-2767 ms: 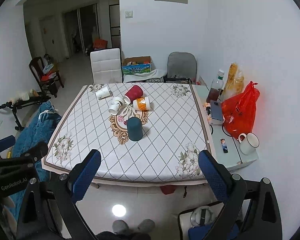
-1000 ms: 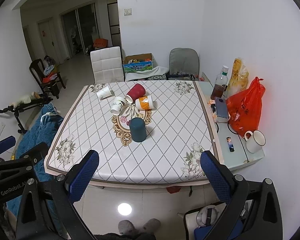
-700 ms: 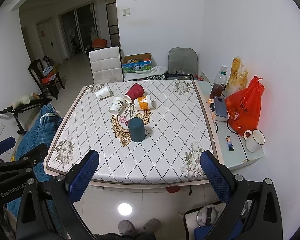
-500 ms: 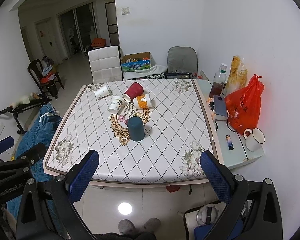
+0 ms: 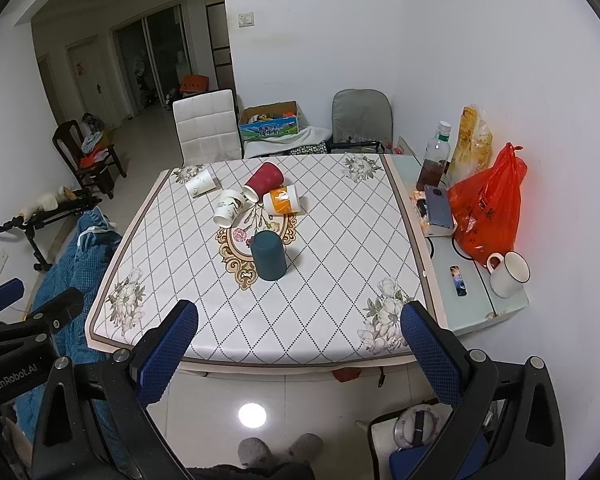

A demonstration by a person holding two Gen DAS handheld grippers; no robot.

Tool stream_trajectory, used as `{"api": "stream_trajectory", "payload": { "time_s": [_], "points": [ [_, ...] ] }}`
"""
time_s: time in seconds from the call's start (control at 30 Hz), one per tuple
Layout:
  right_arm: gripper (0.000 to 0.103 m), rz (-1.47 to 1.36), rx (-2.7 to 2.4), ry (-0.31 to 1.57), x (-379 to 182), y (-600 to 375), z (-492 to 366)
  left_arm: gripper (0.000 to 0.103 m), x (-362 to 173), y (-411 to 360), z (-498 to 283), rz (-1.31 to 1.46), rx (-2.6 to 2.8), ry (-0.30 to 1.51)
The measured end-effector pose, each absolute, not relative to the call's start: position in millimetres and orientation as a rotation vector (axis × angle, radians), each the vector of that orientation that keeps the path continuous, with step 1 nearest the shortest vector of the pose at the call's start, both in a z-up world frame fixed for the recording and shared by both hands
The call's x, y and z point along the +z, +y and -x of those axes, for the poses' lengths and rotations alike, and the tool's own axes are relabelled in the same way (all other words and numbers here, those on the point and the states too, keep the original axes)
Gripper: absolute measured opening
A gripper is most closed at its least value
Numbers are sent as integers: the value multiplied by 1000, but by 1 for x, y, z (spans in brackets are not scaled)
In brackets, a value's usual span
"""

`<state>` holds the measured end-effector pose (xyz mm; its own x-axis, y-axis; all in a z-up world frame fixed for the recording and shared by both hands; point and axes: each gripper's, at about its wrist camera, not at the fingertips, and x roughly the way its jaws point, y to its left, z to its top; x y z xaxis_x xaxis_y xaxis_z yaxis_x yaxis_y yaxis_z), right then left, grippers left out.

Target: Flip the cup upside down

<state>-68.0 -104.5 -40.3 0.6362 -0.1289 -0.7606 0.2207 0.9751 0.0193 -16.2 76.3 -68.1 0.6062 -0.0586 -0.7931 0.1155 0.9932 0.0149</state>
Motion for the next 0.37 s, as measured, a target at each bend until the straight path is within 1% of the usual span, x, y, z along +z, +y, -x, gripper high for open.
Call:
{"api": "stream_trajectory", "payload": {
  "time_s": [0.37],
  "points": [
    [103,-116,-201,861,-40,-106,68,100,-69,76,17,-65,-106,914]
  ]
}}
